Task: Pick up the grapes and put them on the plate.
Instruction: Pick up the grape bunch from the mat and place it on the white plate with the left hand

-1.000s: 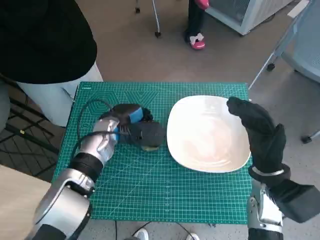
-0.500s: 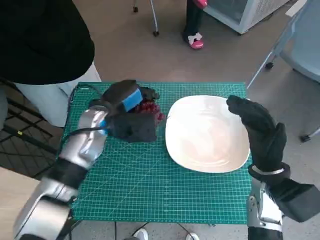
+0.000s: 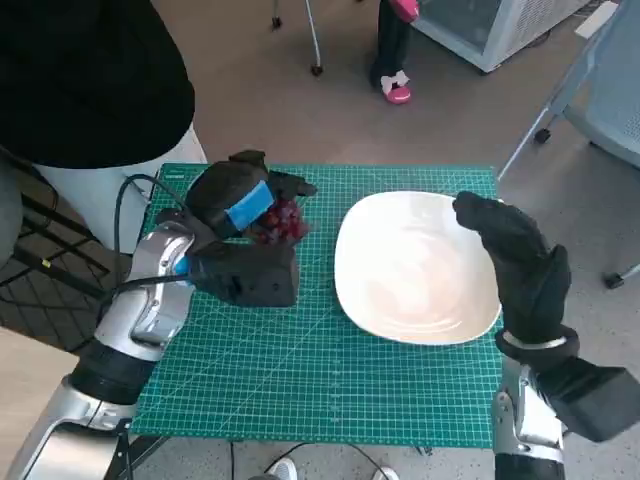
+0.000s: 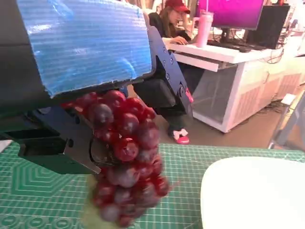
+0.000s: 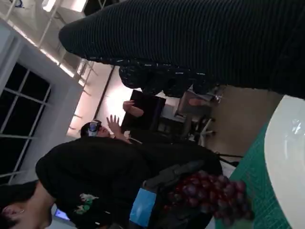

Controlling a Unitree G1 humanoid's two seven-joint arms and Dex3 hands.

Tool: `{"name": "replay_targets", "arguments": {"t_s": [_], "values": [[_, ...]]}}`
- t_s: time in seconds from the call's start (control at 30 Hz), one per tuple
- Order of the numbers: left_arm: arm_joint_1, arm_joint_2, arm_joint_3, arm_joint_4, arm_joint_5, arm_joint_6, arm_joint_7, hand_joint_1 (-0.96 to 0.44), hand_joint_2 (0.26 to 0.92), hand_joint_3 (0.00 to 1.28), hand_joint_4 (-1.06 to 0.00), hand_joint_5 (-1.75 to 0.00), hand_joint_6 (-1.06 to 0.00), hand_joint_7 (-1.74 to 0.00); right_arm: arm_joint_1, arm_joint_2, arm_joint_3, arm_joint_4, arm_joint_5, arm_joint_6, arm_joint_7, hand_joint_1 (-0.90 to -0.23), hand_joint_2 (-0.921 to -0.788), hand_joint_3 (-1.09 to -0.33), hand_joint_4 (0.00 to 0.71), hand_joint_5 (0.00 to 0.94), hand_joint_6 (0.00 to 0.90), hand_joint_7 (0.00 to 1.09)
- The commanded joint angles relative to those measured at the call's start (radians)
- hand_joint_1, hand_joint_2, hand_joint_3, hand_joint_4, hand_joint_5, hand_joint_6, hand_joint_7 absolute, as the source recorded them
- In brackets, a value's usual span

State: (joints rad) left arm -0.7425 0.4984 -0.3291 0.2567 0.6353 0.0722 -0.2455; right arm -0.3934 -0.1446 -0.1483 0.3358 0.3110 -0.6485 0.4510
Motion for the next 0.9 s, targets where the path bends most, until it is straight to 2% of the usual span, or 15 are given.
{"name": "replay_targets", "arguments": {"t_s": [0.03,0.4,0.47,0.57,0.63,0.8,0.83,0.9], "values": [[0.0,-0.002,0.003,-0.013,0.008,0.007,-0.013,0.35,0.921,0.23,-0.5,-1.41,-0.89,-0.08,0.004,0.006,-0.001,0.015,0.0,0.001,-0.001,-0.62,-0.921,-0.807,0.376,0.001,0.117,0.2],[-0.05,-0.04,0.0,-0.012,-0.015,0.016,-0.058,0.35,0.921,0.23,-0.51,-1.41,-0.9,-0.07,0.014,0.001,-0.006,0.005,-0.001,-0.001,-0.003,-0.622,-0.921,-0.802,0.378,0.002,0.119,0.2],[-0.062,-0.052,0.0,-0.021,-0.019,0.023,-0.071,0.36,0.9,0.3,-0.47,-1.47,-0.9,-0.07,0.016,0.0,-0.008,0.004,0.001,-0.001,-0.002,-0.622,-0.921,-0.801,0.379,0.002,0.12,0.2],[-0.081,-0.069,-0.002,-0.035,-0.019,0.031,-0.089,0.36,0.831,0.51,-0.38,-1.61,-0.9,-0.05,0.02,-0.002,-0.011,0.0,0.005,0.0,-0.001,-0.622,-0.921,-0.8,0.379,0.002,0.12,0.2],[-0.097,-0.084,-0.007,-0.044,-0.015,0.038,-0.099,0.36,0.798,0.6,-0.35,-1.66,-0.9,-0.04,0.023,-0.003,-0.013,-0.004,0.007,0.0,0.0,-0.62,-0.921,-0.799,0.38,0.002,0.121,0.2],[-0.142,-0.126,-0.025,-0.062,-0.002,0.051,-0.118,0.36,0.769,0.66,-0.34,-1.69,-0.9,-0.03,0.03,-0.004,-0.018,-0.01,0.01,-0.002,-0.001,-0.617,-0.921,-0.798,0.38,0.002,0.123,0.2],[-0.153,-0.134,-0.03,-0.065,0.0,0.05,-0.12,0.36,0.768,0.66,-0.34,-1.68,-0.9,-0.03,0.031,-0.005,-0.019,-0.012,0.01,-0.002,-0.001,-0.617,-0.921,-0.797,0.38,0.002,0.123,0.2],[-0.175,-0.149,-0.038,-0.068,0.003,0.049,-0.126,0.36,0.799,0.58,-0.38,-1.63,-0.91,-0.03,0.035,-0.005,-0.021,-0.015,0.01,-0.003,-0.003,-0.617,-0.921,-0.797,0.381,0.002,0.124,0.2]]}}
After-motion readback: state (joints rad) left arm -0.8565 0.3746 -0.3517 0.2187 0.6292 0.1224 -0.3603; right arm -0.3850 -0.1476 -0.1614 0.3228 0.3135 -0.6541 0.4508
